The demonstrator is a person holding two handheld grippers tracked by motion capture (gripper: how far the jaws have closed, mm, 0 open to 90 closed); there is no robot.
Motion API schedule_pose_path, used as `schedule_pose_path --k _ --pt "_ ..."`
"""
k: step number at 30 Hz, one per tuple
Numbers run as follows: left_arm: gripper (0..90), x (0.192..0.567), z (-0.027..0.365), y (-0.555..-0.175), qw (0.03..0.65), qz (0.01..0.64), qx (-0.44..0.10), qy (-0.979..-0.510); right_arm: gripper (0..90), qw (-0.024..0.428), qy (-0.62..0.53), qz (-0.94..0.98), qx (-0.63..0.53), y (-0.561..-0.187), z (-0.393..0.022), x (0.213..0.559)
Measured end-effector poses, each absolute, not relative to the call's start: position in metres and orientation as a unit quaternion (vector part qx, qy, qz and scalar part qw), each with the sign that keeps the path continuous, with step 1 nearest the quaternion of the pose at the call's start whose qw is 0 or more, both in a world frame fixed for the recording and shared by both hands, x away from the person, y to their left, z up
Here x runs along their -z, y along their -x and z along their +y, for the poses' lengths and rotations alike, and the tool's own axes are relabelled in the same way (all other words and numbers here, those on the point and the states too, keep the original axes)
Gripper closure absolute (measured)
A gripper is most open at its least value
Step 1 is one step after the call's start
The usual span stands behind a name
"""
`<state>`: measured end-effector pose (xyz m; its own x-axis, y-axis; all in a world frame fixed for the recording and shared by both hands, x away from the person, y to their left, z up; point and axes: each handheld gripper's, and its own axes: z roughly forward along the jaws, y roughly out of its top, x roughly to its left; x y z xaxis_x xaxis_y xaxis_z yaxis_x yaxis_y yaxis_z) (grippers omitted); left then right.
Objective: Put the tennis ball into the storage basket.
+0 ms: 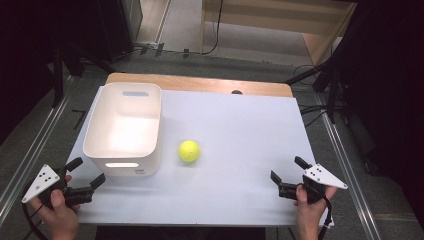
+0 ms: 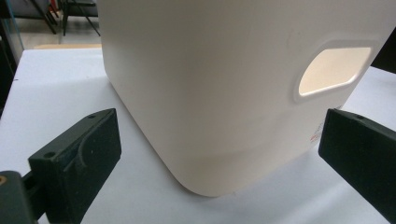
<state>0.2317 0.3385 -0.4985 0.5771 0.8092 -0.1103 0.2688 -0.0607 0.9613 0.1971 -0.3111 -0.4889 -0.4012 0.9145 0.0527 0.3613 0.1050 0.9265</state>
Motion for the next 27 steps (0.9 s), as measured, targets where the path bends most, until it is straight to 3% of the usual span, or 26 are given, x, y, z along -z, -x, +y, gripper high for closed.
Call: schedule_pose_path --k 27 --pt "0.0 0.498 0.339 -0.232 0.561 0.391 -0.24 -0.689 0.0 0.252 -0.424 0.728 -0.476 -0.233 -0.268 0.465"
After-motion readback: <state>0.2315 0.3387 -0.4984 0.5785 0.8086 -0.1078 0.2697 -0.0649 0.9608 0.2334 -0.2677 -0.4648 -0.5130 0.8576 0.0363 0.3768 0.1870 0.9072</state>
